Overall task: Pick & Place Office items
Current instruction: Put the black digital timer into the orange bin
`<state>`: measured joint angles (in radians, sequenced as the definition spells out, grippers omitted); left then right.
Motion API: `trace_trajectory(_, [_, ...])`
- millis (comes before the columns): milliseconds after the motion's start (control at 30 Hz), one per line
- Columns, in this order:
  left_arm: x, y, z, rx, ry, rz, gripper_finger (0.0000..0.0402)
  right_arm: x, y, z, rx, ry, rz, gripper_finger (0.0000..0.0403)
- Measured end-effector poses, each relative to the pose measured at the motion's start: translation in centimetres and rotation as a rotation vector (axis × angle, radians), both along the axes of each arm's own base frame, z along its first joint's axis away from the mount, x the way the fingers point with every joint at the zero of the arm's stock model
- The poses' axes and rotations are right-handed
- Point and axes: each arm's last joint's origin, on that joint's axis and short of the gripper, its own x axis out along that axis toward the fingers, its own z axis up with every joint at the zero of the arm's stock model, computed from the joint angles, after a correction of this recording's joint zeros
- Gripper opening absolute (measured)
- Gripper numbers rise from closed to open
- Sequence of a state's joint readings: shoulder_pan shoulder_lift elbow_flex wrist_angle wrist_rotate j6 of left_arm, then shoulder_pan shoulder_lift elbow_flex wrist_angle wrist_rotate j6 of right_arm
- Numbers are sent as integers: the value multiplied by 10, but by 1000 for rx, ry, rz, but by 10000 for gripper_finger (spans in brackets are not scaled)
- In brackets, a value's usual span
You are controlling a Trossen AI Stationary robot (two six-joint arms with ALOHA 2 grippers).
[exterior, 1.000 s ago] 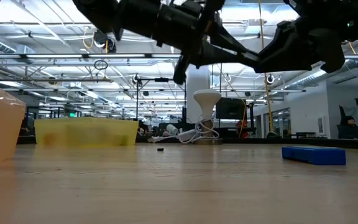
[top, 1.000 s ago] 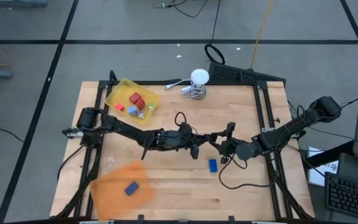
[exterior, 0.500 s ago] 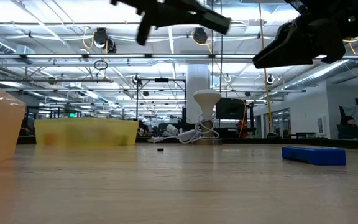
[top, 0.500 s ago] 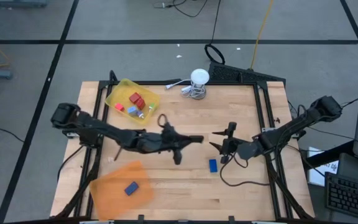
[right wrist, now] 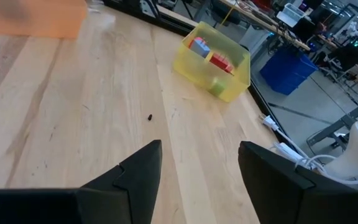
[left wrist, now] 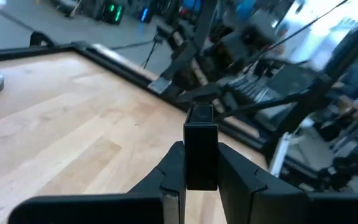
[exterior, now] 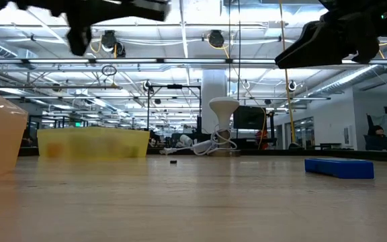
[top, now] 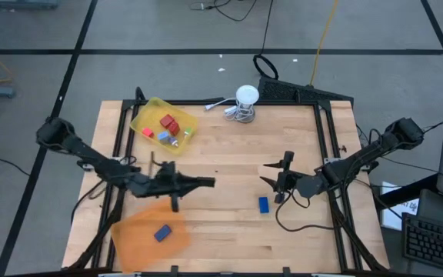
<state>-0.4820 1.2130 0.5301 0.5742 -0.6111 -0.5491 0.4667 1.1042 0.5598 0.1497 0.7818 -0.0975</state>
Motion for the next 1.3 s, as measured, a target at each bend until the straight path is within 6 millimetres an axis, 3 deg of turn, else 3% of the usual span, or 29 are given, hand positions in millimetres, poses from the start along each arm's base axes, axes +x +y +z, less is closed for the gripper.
trace_trajectory(267, [-47,1,-28,-80,-88,74,64,0,0,0,1,-4,-1,201])
trace_trajectory(367, [-52,1,-36,-75,-78,60,59,0,0,0,4,-5,-3,201])
trace_trajectory(700, [-53,-6,-33,-99,-96,-94,61,0,0,0,4,-5,-4,201])
trace_trajectory(1000, [-72,-36,-42,-235,31,-450,76,0,0,0,8,-6,-5,201])
trace_trajectory(1300, [-109,-66,-52,-451,159,-507,59,0,0,0,31,-14,-12,201])
